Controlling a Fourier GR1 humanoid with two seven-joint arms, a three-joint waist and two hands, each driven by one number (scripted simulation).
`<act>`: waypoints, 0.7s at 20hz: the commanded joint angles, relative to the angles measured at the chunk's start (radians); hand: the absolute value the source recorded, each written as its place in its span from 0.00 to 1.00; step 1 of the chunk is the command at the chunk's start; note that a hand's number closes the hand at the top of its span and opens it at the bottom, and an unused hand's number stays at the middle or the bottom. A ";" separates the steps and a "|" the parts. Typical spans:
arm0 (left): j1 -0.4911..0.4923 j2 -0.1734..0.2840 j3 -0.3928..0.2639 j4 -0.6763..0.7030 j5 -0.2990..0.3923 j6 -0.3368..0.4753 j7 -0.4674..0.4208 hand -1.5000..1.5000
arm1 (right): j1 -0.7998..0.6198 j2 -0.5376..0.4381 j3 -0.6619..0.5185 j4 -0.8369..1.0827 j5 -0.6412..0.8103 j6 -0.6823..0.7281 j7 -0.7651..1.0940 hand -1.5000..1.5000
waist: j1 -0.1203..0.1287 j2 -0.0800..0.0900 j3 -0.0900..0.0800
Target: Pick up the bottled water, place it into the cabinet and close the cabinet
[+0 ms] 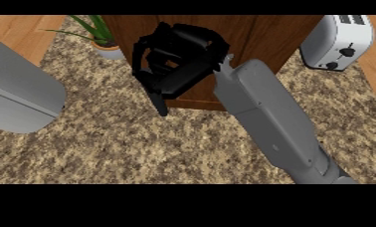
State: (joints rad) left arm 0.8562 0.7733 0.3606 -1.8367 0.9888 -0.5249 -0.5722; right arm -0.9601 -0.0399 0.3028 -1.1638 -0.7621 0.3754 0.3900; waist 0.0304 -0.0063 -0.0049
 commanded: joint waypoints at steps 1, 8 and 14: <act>0.002 -0.027 0.001 -0.008 -0.006 -0.036 0.005 0.00 | -0.075 -0.020 -0.092 0.085 0.093 -0.070 -0.113 0.00 | 0.000 0.010 0.005; -0.059 -0.025 -0.006 0.015 -0.015 -0.028 0.028 0.00 | -0.183 -0.060 -0.154 0.114 0.147 -0.127 -0.155 0.00 | 0.002 0.015 0.003; -0.113 -0.030 -0.050 -0.030 -0.040 0.023 0.070 0.00 | -0.224 -0.046 -0.175 0.124 0.135 -0.173 -0.133 0.00 | -0.011 0.020 0.004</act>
